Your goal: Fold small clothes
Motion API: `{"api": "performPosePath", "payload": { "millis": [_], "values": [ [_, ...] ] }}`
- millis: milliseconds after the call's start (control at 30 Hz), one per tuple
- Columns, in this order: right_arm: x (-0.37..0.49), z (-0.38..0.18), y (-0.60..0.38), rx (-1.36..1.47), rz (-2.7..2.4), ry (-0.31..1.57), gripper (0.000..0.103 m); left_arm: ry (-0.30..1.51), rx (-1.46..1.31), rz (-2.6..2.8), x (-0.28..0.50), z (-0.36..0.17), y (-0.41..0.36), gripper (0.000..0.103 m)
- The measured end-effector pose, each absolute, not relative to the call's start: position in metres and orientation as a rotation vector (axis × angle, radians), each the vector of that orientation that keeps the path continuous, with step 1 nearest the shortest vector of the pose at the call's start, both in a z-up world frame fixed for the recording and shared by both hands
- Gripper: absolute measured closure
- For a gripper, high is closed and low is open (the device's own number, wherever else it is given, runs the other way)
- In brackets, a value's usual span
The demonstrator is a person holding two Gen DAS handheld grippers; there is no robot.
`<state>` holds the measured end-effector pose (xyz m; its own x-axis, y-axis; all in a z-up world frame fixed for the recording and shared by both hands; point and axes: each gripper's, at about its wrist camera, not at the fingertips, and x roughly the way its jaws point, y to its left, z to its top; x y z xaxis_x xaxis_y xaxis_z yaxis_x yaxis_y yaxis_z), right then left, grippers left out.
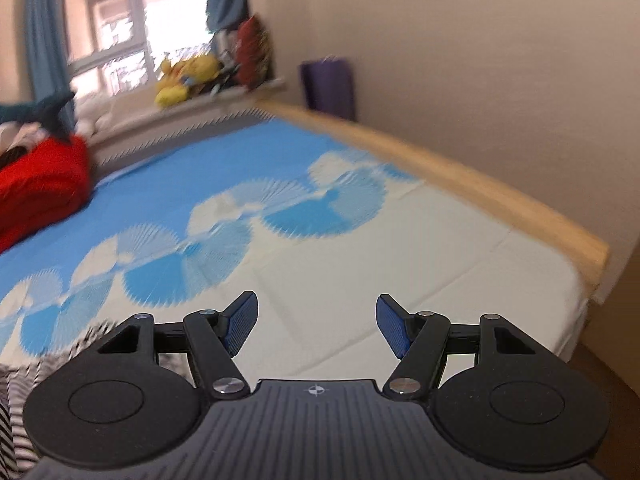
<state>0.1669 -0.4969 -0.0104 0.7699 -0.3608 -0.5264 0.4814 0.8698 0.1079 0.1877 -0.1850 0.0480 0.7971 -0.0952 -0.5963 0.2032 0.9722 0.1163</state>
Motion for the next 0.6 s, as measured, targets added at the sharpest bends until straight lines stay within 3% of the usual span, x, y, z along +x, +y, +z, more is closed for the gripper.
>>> {"api": "performPosePath", "payload": {
  "millis": [100,233,267,367,600],
  "values": [
    [0.152,0.002,-0.505,0.204,-0.525,0.385,0.036,0.619,0.308,-0.384,0.162,0.010,-0.265,0.098],
    [0.143,0.006,-0.517,0.236,-0.517,0.324,0.036,0.859,0.295,-0.641,0.167,-0.048,-0.303,0.092],
    [0.144,0.003,-0.521,0.263,-0.484,0.341,0.036,0.893,0.246,-0.645,0.171,-0.051,-0.296,0.092],
    [0.155,-0.008,-0.529,0.350,-0.349,0.435,0.036,0.859,0.027,-0.626,0.179,-0.035,-0.242,0.071],
    [0.212,-0.055,-0.523,0.584,-0.057,0.799,0.036,0.896,-0.122,-0.310,0.212,-0.044,-0.146,0.070]
  ]
}}
